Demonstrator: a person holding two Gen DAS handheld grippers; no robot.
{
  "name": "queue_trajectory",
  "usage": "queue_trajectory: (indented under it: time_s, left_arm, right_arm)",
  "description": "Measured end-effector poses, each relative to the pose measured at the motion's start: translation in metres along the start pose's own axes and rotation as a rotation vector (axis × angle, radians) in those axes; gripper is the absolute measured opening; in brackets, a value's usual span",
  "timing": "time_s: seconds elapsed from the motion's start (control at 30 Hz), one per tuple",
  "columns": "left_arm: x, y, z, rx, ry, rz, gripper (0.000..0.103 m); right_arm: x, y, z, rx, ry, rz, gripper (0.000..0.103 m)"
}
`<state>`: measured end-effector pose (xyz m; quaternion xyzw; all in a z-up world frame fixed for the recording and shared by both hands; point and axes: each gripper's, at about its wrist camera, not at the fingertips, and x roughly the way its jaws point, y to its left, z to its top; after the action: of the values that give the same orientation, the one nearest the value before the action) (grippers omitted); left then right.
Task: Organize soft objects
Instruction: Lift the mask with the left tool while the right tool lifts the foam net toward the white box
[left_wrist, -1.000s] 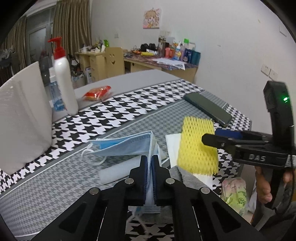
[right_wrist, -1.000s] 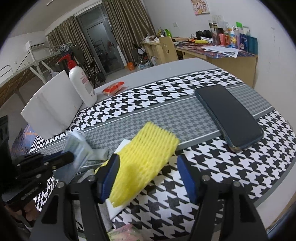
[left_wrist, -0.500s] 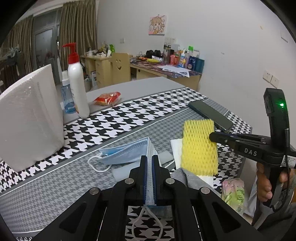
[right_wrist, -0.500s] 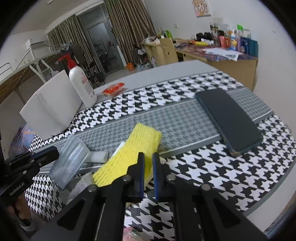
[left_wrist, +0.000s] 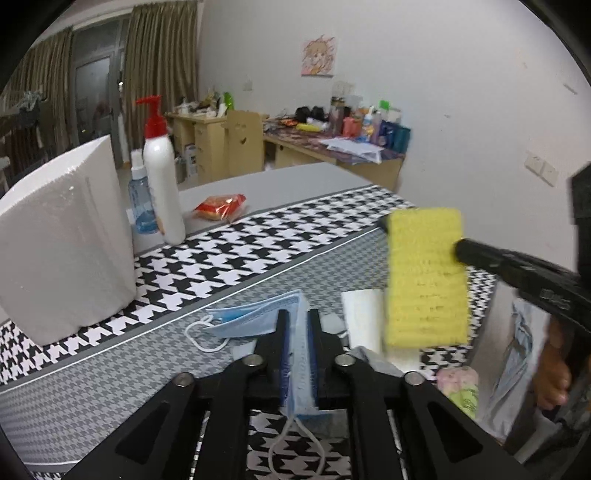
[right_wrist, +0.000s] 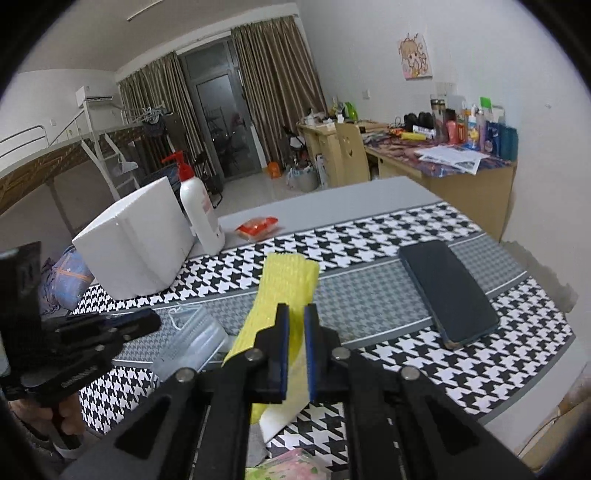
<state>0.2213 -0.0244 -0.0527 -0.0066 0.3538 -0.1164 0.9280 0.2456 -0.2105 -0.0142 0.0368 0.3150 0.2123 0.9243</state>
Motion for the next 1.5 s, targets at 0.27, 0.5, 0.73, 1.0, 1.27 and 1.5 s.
queue_trajectory:
  time_s: [0.27,0.5,0.73,1.0,1.27,1.5]
  left_arm:
    - [0.026,-0.005,0.002,-0.033,0.075,-0.011,0.046]
    - [0.048,-0.007,0.001,-0.059,0.156,-0.029,0.042]
    - [0.044,-0.006,0.0,-0.065,0.14,-0.052,0.004]
    - [-0.006,-0.004,0.006,-0.055,0.007,-0.03,0.004]
    - [-0.053,0.0,0.008,-0.035,-0.119,0.037,0.004]
    - [-0.085,0.014,0.004,-0.038,-0.179,0.069,0.004]
  right_arm:
    - [-0.006,0.001,-0.001,-0.001,-0.012,-0.002,0.01]
    - [-0.011,0.005,-0.005,-0.011,-0.018,0.013,0.01]
    - [-0.012,0.007,-0.007,-0.017,-0.016,0.012,0.01]
    - [-0.016,0.016,-0.002,-0.032,-0.035,0.022,0.01]
    - [-0.025,0.041,0.004,-0.075,-0.075,0.042,0.01]
    - [-0.03,0.065,0.007,-0.108,-0.103,0.061,0.01]
